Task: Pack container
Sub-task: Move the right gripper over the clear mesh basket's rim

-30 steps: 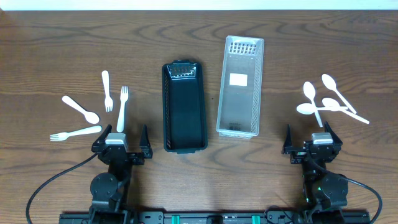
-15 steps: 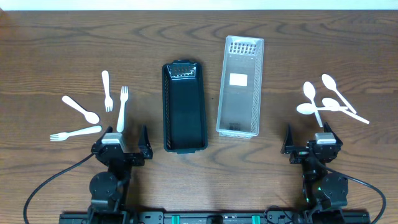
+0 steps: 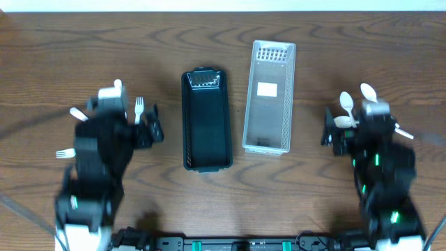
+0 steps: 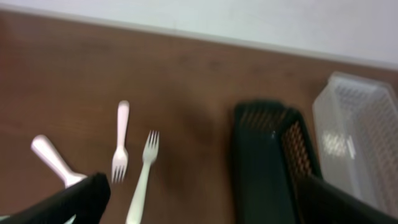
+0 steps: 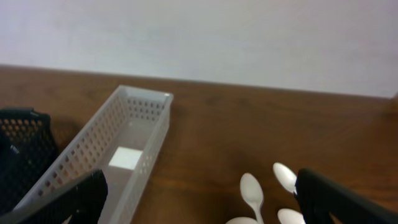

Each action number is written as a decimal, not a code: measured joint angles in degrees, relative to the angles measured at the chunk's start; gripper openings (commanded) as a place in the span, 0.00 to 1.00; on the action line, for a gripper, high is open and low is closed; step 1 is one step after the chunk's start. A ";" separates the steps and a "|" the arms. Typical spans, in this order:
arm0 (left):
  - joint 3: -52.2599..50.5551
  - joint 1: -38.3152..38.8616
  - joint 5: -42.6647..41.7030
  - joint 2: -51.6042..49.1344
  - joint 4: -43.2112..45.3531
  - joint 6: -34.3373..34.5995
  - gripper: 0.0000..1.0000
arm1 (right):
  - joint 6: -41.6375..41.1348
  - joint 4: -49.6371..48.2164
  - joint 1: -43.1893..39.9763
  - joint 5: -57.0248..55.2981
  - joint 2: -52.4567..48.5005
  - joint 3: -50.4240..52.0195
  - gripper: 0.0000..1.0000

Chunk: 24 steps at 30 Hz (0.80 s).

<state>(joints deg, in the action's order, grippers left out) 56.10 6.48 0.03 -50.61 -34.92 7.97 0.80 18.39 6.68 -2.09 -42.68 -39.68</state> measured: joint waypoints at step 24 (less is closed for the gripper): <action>25.90 0.00 0.17 -36.46 -28.57 0.83 0.06 | 1.92 36.74 8.39 15.67 -54.51 -47.04 0.01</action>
<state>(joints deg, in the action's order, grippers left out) 82.00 6.48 0.21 -87.07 -63.48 8.80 2.72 55.13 15.07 13.58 -97.19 -86.72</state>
